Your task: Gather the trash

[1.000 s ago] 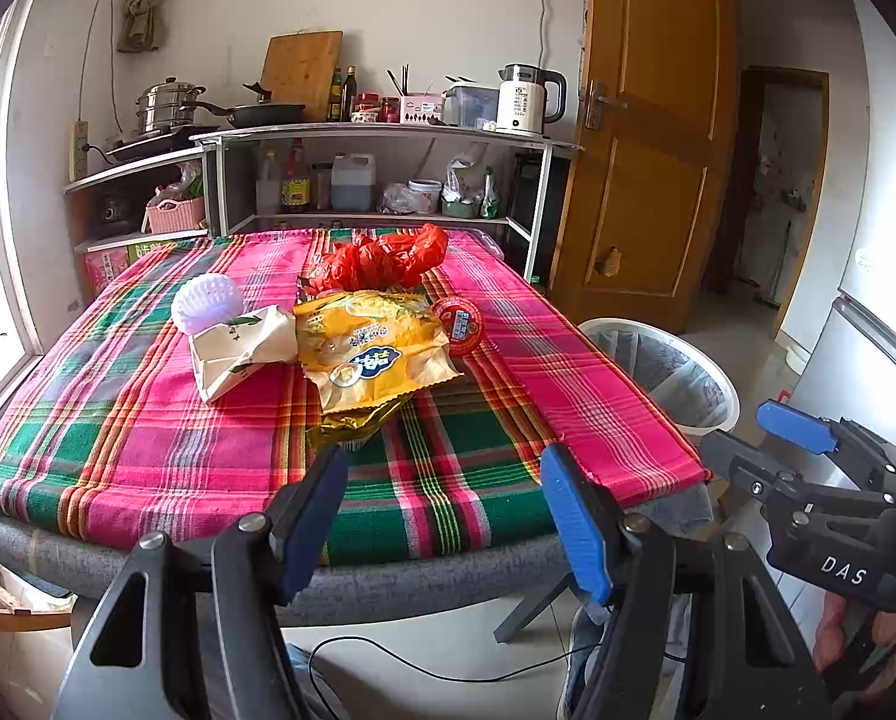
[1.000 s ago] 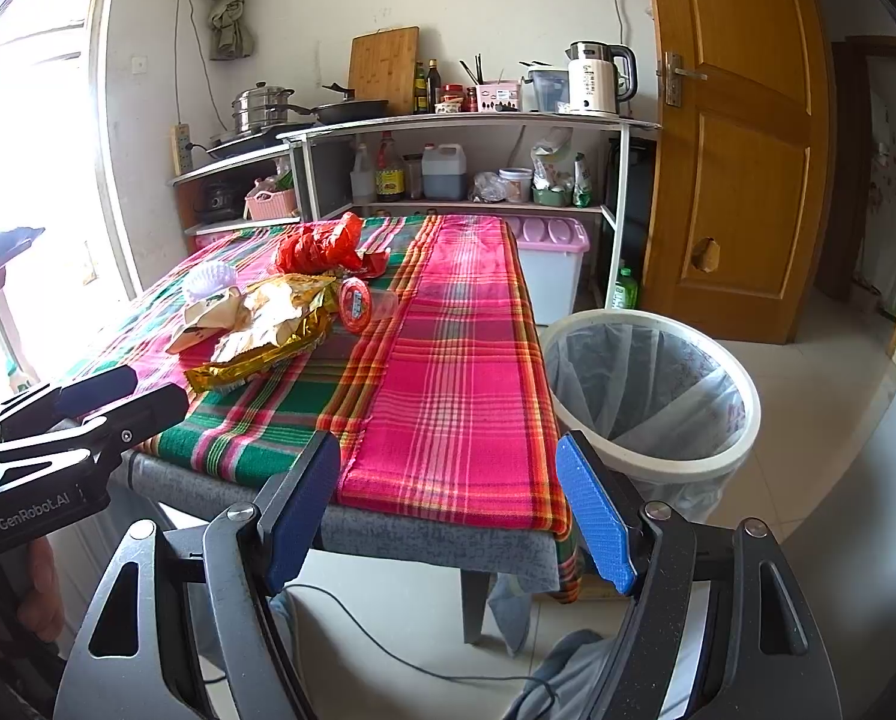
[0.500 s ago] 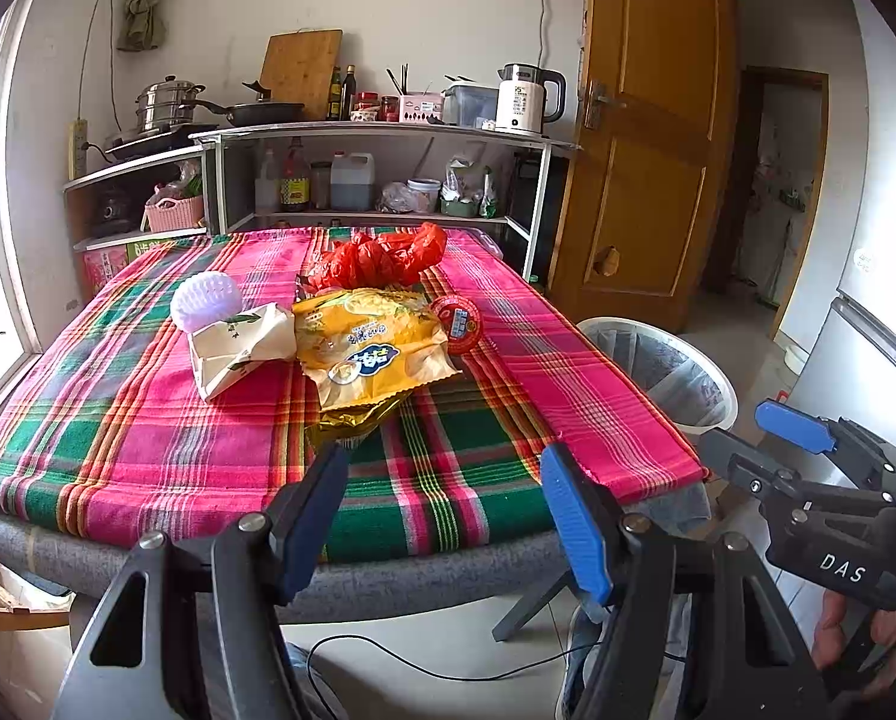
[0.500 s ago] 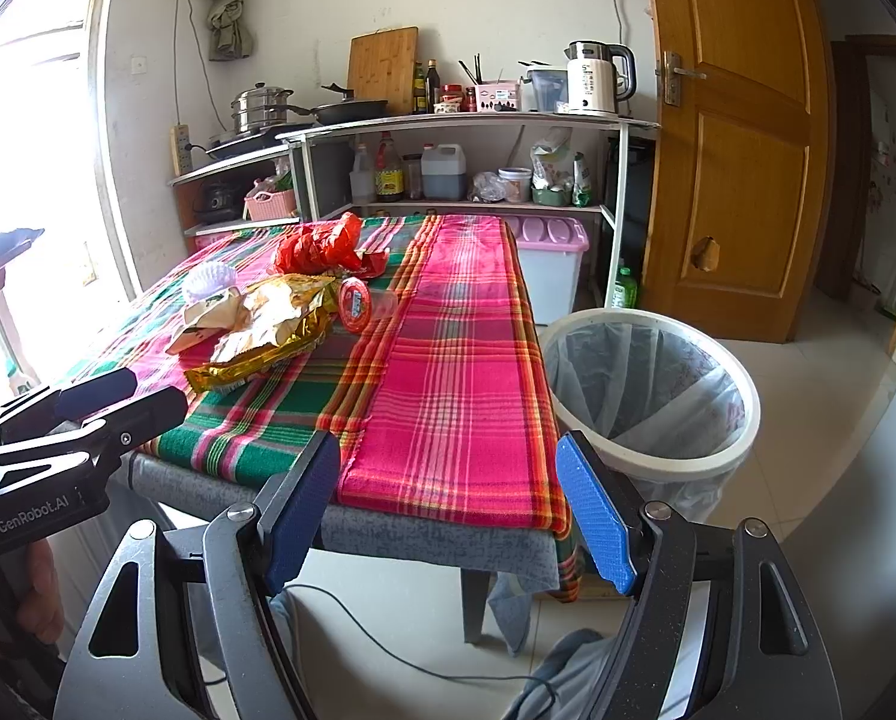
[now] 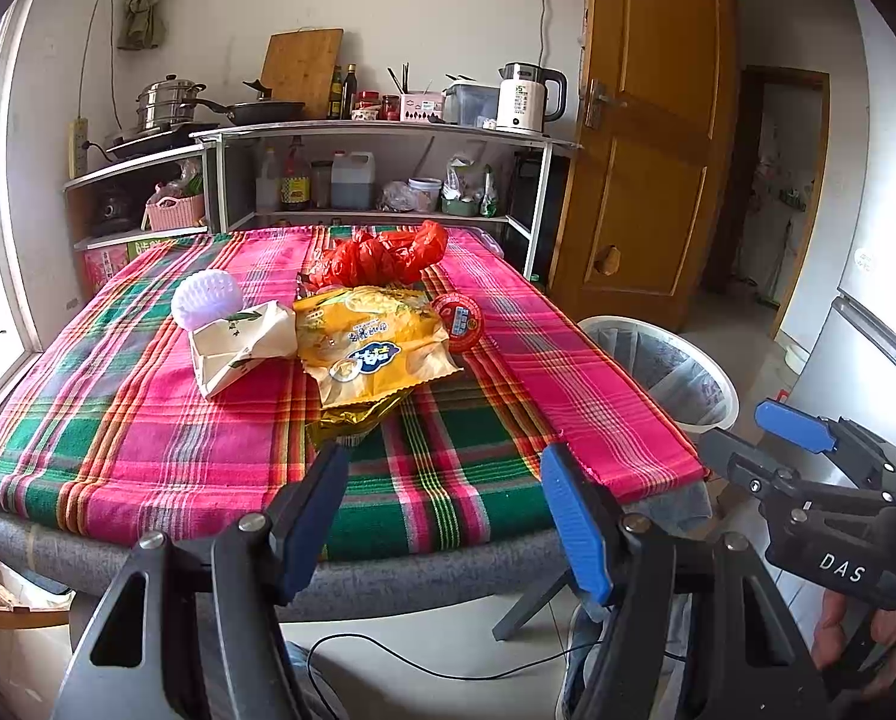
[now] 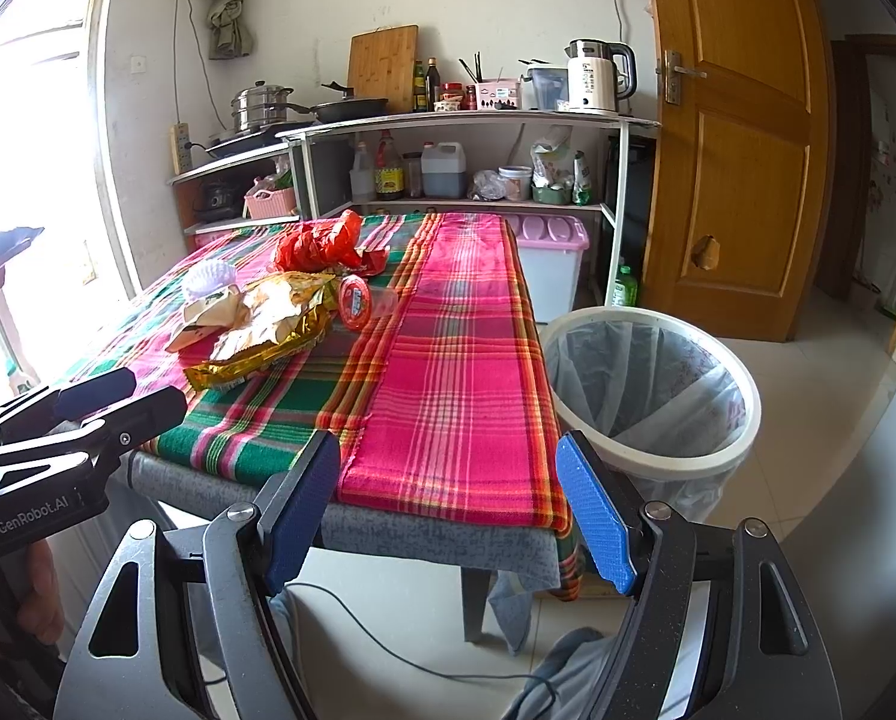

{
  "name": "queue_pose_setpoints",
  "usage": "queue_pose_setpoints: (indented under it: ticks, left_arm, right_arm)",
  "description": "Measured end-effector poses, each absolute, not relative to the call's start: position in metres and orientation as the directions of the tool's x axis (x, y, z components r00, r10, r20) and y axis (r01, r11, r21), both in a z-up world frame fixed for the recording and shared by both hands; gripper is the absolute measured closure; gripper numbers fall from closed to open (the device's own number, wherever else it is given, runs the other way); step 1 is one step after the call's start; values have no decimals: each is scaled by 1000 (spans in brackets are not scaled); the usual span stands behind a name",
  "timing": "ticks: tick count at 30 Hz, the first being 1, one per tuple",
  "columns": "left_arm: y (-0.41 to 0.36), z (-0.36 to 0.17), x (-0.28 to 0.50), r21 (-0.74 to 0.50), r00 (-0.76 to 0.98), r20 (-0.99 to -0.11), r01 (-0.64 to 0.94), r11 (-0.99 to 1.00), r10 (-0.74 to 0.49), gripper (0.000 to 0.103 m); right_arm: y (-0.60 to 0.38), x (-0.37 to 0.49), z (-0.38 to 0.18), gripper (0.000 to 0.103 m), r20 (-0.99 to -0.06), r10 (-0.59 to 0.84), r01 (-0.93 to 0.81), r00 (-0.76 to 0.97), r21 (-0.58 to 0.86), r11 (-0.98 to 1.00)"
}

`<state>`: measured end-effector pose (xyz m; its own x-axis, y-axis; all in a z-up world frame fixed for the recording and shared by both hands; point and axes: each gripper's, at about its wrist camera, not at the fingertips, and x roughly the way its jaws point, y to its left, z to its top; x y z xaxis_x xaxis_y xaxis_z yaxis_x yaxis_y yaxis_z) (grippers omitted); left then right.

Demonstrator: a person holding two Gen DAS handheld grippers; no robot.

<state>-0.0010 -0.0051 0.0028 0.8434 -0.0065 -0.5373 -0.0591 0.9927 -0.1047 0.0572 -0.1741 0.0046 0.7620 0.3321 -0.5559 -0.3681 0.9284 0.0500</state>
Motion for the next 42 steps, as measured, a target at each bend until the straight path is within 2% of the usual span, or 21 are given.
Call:
queue_pose_setpoints:
  ticks: [25,33,42]
  left_arm:
    - [17,-6,6,-118,834,-552,-82,990,4,34]
    - [57,-7,19,-149,830,-554,-167,975,58,34]
    - [103,-11,51,-104,807,-571,-251,962,148,34]
  right_arm:
    - [-164,70,2,28,-566,355,-397,744,53,916]
    - [-144,94,4,28,-579,401,-444,710,74,893]
    - [-108,129,10,28,-591,455,-501,666,98,860]
